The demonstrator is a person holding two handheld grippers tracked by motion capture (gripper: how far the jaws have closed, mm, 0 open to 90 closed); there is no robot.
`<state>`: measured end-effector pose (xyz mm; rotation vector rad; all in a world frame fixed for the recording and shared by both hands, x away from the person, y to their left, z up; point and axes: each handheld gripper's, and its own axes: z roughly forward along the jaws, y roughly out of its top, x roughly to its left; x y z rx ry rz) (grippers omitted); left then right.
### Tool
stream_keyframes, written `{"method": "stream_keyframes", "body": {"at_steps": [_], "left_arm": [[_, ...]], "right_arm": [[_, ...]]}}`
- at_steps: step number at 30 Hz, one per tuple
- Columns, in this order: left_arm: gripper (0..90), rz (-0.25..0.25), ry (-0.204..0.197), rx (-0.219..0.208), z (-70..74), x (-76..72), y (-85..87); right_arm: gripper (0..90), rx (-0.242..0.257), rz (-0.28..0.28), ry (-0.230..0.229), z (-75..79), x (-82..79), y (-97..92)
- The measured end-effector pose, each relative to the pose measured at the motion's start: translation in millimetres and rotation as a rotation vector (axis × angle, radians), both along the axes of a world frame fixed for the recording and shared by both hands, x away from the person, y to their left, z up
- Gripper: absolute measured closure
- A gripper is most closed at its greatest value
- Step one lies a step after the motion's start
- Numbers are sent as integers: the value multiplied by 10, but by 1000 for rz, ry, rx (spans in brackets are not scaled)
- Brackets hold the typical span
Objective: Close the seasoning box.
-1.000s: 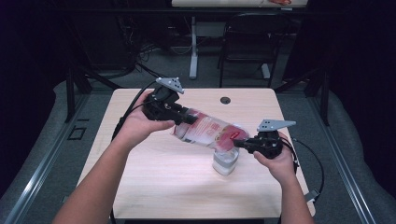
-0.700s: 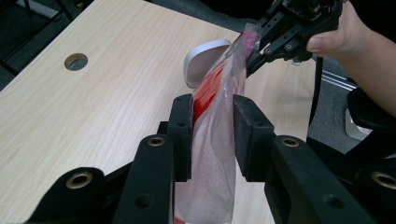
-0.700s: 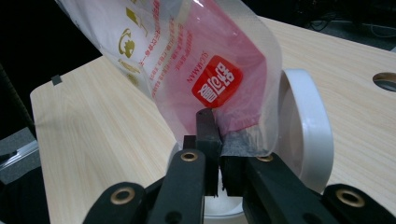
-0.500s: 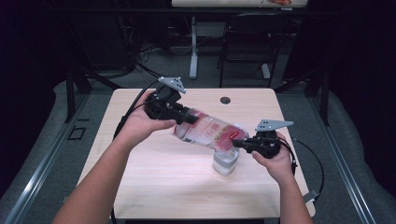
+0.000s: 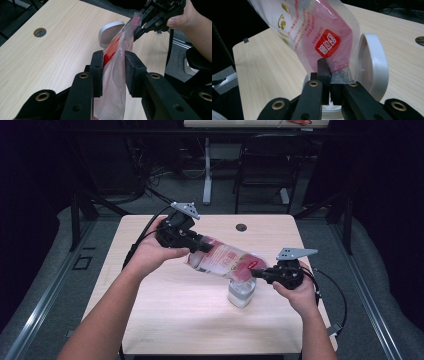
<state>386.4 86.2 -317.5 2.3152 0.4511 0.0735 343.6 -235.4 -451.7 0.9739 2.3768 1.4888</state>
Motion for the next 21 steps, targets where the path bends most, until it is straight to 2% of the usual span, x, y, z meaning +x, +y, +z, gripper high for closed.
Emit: {"method": "stream_keyframes", "body": {"at_steps": [6, 12, 21], "left_arm": [[708, 4, -4, 1, 4, -21, 19], [709, 11, 0, -4, -21, -28, 50], [708, 23, 22, -12, -124, -13, 133]], "right_arm": [[887, 3, -25, -17, -5, 8, 28], [887, -6, -8, -3, -19, 20, 62], [886, -6, -3, -5, -13, 22, 68]]}}
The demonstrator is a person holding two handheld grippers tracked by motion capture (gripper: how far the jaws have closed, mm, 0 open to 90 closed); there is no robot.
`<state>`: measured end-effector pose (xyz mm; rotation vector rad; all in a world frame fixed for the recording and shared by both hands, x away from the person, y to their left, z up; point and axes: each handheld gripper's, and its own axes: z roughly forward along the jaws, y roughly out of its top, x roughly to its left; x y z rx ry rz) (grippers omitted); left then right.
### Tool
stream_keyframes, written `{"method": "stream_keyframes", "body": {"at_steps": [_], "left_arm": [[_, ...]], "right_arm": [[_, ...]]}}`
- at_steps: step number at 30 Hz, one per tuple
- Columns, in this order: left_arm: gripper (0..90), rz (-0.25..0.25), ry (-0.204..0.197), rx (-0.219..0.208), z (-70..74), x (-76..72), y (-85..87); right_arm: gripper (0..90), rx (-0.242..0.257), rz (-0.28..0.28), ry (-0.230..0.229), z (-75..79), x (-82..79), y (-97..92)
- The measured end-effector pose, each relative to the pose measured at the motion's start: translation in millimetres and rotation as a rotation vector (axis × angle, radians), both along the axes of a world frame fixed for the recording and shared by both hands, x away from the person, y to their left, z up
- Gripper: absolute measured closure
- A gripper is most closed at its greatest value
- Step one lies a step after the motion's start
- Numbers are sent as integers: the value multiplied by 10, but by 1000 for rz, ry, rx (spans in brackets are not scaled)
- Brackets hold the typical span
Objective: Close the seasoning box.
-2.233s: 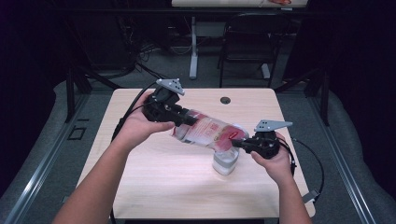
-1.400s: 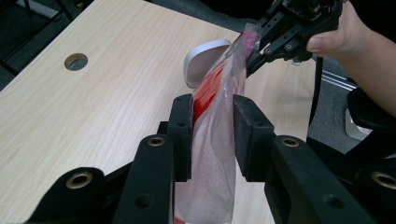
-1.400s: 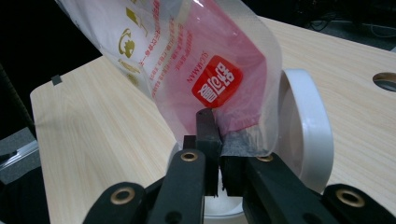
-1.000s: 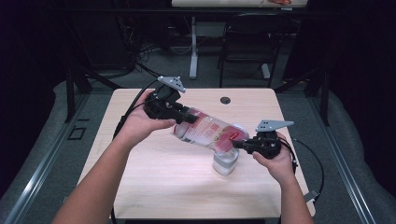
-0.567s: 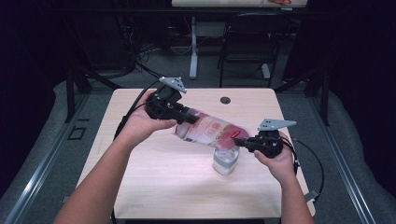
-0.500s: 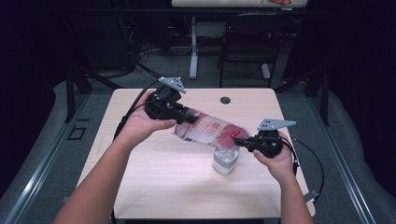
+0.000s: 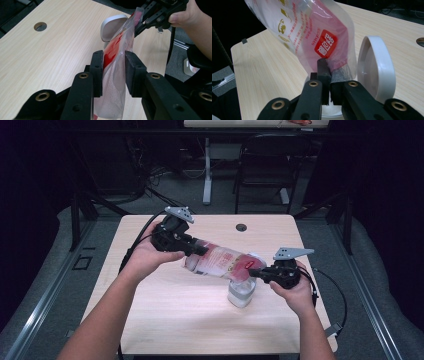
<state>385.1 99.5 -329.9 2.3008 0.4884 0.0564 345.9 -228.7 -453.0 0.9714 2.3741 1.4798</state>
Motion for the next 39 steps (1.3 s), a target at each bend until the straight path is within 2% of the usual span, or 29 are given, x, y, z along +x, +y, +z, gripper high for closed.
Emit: {"method": "stream_keyframes", "body": {"at_steps": [16, 17, 18, 21, 22, 23, 24, 26, 27, 30, 31, 32, 33, 35, 36, 38, 39], "left_arm": [[708, 28, 39, -20, -207, -7, 181], [708, 40, 25, -2, -209, -17, 194], [708, 27, 40, -23, -228, -11, 206], [709, 39, 44, -35, -259, -20, 232], [709, 37, 51, -43, -273, -21, 242], [709, 52, 38, -30, -279, -30, 245], [710, 36, 54, -48, -297, -25, 256], [710, 52, 41, -32, -297, -36, 253], [710, 36, 54, -48, -314, -29, 266], [712, 58, 45, -42, -330, -38, 284], [712, 46, 59, -61, -347, -29, 296], [712, 65, 51, -47, -351, -36, 305], [712, 62, 54, -53, -363, -32, 317], [711, 54, 68, -67, -387, -24, 342], [711, 65, 62, -59, -393, -31, 348], [711, 57, 70, -70, -404, -27, 357], [711, 69, 64, -63, -411, -34, 364]], "right_arm": [[870, 27, 0, -33, 38, -32, 40], [867, 26, 0, -34, 40, -30, 38], [865, 31, 1, -37, 40, -30, 39], [853, 41, 5, -39, 35, -29, 40], [849, 50, 6, -37, 31, -25, 36], [844, 57, 10, -33, 27, -20, 29], [840, 66, 12, -29, 20, -16, 21], [837, 78, 14, -24, 11, -10, 11], [834, 89, 16, -20, 3, -7, 8], [809, 81, 34, 6, -42, 18, -3], [809, 72, 38, 14, -59, 26, 1], [806, 69, 39, 20, -79, 33, 11], [805, 61, 45, 27, -91, 41, 15], [805, 67, 49, 30, -99, 48, 19], [805, 71, 50, 30, -102, 51, 18], [805, 70, 53, 32, -105, 54, 14], [805, 84, 56, 38, -126, 61, 12]]}}
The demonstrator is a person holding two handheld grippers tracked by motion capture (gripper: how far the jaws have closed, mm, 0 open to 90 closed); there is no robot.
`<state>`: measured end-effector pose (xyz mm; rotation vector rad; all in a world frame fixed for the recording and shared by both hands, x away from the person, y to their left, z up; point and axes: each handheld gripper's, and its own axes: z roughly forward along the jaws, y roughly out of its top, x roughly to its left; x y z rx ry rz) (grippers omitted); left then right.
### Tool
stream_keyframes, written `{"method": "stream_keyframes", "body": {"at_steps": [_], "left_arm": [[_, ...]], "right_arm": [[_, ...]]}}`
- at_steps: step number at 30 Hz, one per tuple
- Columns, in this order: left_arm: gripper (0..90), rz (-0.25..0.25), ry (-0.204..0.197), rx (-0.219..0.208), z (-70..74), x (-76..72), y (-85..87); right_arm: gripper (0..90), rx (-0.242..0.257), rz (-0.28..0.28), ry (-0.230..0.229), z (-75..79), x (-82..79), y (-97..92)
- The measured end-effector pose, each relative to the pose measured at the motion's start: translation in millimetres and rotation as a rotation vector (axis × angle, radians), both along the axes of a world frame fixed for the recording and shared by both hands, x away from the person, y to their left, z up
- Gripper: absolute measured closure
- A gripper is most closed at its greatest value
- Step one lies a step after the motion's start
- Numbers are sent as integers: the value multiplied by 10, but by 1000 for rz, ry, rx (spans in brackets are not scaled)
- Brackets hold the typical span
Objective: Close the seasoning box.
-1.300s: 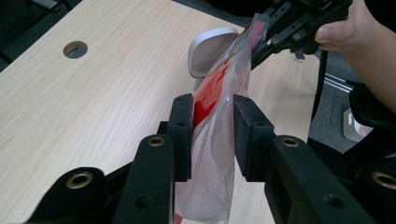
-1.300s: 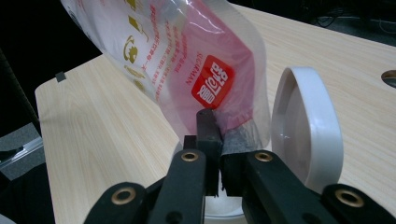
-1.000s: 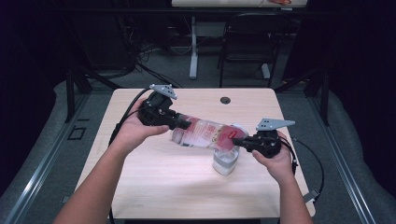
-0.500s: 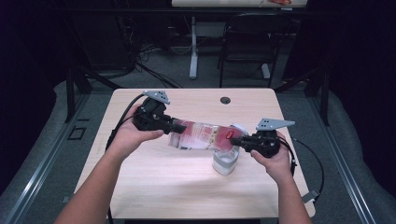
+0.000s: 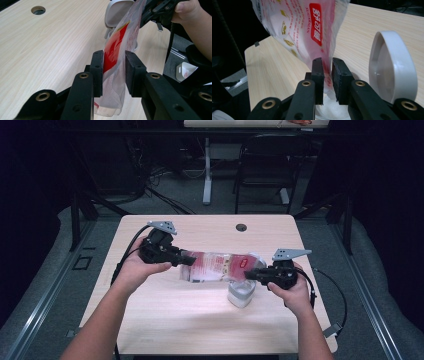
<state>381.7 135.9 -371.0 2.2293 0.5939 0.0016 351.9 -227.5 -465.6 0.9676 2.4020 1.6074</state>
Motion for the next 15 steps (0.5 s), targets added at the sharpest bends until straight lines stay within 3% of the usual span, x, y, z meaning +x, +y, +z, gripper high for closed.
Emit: {"method": "stream_keyframes", "body": {"at_steps": [3, 6, 15], "left_arm": [[711, -5, 10, -17, -30, 4, 24], [710, 10, 5, -6, -55, -4, 34], [709, 15, 10, -3, -112, -14, 67]], "right_arm": [[810, 25, 7, 15, -33, 18, -21], [821, 48, 12, 17, -47, 22, -30], [848, 60, 19, 7, -43, 16, -36]]}}
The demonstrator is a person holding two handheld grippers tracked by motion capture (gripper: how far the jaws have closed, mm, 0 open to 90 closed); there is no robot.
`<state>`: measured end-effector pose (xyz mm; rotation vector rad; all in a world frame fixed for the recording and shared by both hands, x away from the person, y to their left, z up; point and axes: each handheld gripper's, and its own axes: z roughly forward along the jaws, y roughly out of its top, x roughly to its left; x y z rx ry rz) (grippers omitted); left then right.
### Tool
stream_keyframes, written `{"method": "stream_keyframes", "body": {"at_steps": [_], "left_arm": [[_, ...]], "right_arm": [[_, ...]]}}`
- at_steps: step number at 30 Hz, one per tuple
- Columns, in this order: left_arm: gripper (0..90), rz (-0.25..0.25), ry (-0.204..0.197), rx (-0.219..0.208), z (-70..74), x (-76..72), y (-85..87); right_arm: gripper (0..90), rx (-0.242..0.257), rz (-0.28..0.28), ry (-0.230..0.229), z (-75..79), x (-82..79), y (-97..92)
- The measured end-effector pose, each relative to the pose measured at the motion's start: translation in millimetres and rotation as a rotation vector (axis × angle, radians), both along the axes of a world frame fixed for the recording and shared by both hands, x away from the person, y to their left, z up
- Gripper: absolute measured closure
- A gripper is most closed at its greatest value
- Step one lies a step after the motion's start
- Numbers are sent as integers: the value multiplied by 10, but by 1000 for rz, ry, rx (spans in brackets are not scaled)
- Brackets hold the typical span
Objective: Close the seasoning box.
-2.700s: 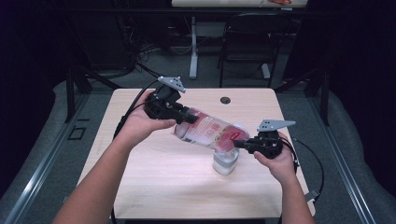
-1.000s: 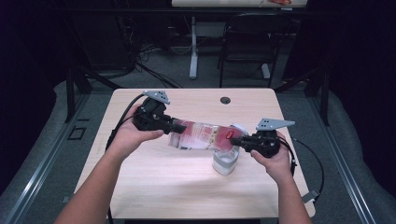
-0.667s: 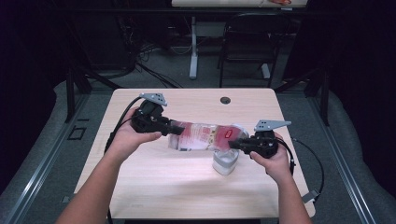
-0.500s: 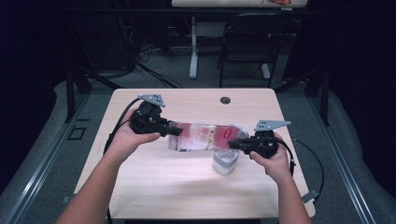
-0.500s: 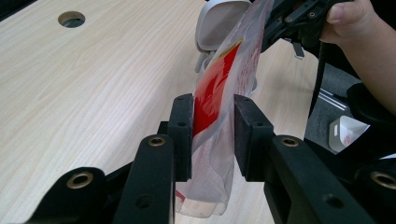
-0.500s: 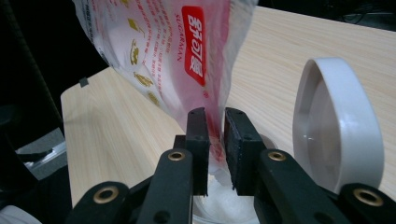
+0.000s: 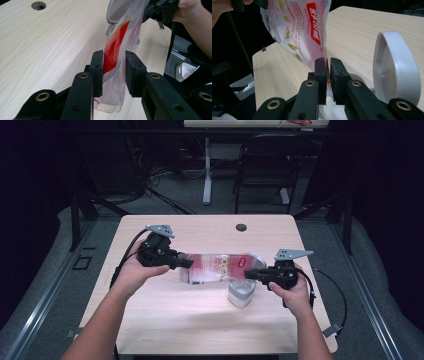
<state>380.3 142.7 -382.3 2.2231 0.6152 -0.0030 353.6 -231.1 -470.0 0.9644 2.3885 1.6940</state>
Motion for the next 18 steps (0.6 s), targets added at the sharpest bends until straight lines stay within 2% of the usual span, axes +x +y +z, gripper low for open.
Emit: {"method": "stream_keyframes", "body": {"at_steps": [2, 3, 4, 8, 11, 13, 15, 18], "left_arm": [[707, -10, 11, -11, -15, 6, 8], [707, 5, -1, 1, -17, -3, 7], [706, -9, 11, -15, -29, 4, 15], [703, 9, 7, 2, -57, -3, 31], [700, -2, 19, -6, -80, 6, 46], [699, 11, 12, 5, -96, 0, 48], [698, -5, 21, -2, -116, 6, 55], [697, 4, 18, 11, -148, -3, 62]], "right_arm": [[851, -4, -2, -2, 5, -4, 3], [853, 0, -3, -3, 7, -7, 7], [854, -2, -4, -5, 10, -8, 9], [859, -3, -5, -12, 22, -16, 19], [861, -7, -8, -19, 35, -25, 31], [863, -12, -11, -22, 44, -32, 35], [863, -16, -13, -26, 53, -36, 36], [865, -14, -14, -32, 62, -41, 38]]}}
